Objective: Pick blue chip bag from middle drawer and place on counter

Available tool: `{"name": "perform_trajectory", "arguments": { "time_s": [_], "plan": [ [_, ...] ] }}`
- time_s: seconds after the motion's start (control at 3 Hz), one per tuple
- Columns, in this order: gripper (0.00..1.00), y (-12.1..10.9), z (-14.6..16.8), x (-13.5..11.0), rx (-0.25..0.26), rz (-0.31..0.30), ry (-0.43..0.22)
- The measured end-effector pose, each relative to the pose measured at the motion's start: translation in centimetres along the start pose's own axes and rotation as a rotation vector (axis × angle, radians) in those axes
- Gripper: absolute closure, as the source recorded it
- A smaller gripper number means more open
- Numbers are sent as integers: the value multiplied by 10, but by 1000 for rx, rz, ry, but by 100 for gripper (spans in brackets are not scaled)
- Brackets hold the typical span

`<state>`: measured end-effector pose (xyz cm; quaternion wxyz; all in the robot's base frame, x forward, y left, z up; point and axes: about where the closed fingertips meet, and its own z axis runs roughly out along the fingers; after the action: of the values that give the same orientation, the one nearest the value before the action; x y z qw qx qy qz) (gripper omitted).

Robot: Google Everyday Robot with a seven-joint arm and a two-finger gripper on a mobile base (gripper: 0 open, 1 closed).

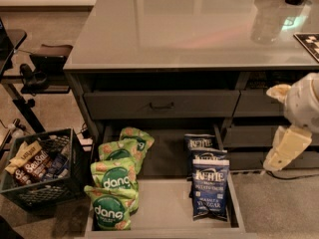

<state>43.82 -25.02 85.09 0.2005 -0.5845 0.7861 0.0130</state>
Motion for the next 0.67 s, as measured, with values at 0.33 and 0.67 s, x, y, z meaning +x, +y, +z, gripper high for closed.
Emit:
{"name": "perform_trajectory", "arguments": {
  "time_s": [0.33,0.67],
  "plan": [
    [0,-3,38,21,24,-13,-53],
    [0,-3,38,21,24,-13,-53]
  ]
}}
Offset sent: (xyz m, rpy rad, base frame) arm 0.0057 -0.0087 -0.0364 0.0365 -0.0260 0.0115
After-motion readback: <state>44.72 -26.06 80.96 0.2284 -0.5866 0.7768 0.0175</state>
